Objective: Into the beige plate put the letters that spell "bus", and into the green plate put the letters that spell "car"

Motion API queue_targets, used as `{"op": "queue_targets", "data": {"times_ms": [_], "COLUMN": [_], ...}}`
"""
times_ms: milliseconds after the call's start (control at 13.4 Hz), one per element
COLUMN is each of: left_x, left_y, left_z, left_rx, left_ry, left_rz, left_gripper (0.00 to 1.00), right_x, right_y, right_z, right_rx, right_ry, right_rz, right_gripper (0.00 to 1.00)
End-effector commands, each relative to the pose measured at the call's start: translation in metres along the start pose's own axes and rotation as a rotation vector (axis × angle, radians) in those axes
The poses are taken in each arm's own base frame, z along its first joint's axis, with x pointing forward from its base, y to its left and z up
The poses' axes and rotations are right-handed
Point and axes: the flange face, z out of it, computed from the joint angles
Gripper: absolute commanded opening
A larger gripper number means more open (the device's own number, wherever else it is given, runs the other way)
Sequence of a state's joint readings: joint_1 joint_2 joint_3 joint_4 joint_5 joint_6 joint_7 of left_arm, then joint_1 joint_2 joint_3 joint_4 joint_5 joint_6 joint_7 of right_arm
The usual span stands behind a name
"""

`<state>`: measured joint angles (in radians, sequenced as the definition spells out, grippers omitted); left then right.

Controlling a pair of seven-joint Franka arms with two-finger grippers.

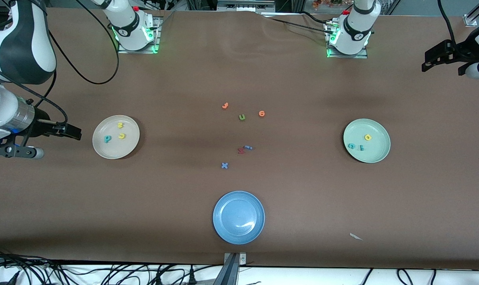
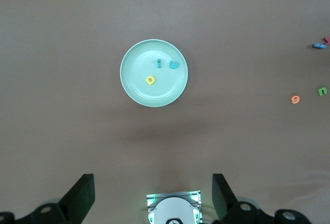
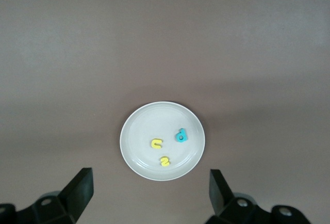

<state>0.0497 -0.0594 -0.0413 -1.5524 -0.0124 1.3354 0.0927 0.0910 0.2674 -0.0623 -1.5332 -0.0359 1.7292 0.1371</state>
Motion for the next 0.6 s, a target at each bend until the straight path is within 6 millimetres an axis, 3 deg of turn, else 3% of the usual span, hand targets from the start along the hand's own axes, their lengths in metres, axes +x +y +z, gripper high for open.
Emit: {"op": "queue_targets", "data": {"times_ms": [0, 524], "left_x": [0.0005, 0.0005], "left_y": [0.0008, 0.0008], "left_z": [-0.0066, -0.0066], "left_rx": [0.013, 0.013], "left_ry": [-0.005, -0.005], "left_rz": [0.003, 0.003], "left_gripper": [1.0, 1.0], "right_x": [-0.0094, -0.009], "right_y": [0.0043, 0.0044], "right_z": [-0.004, -0.0056], "right_rx": [-0.008, -0.009], "right_ry": [-0.001, 0.003], "right_rz": [0.011, 0.007], "right_gripper": [0.99, 1.0]}}
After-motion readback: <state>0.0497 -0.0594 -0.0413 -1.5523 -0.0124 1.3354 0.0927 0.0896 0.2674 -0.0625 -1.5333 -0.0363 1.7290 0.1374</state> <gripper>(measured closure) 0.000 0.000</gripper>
